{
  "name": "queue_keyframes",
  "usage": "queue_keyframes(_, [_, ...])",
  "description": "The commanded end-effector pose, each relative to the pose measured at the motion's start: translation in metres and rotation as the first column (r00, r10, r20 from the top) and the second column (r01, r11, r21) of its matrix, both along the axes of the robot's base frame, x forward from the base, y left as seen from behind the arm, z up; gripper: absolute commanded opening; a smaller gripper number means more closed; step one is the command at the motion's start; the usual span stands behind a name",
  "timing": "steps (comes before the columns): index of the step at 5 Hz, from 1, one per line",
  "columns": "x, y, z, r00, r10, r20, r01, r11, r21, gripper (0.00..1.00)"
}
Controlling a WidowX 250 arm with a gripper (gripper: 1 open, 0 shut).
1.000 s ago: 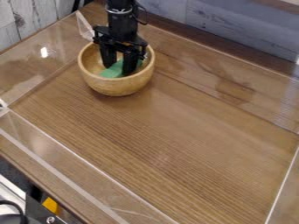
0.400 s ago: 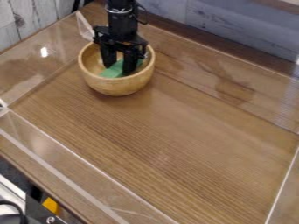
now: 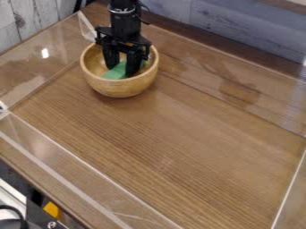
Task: Remove the green block from inside the brown bowl and put it on the table
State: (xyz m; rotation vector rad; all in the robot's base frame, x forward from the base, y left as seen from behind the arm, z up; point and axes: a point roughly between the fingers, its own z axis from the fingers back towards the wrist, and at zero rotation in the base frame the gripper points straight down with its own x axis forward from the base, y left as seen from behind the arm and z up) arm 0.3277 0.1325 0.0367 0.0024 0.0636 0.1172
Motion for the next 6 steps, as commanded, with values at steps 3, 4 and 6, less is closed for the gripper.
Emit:
queue_keyframes(3, [0.0018,0.0060,-0.0021,0.999,0.044,0.020,-0.044,0.999,0.000,0.00])
queue_keyframes(4, [0.0021,0.0062,-0.0031,0.999,0.049,0.020,-0.049,0.999,-0.001,0.00])
queue_keyframes(6, [0.0001,0.0056,0.0053,0.998,0.058,0.039,-0.057,0.998,-0.009,0.00])
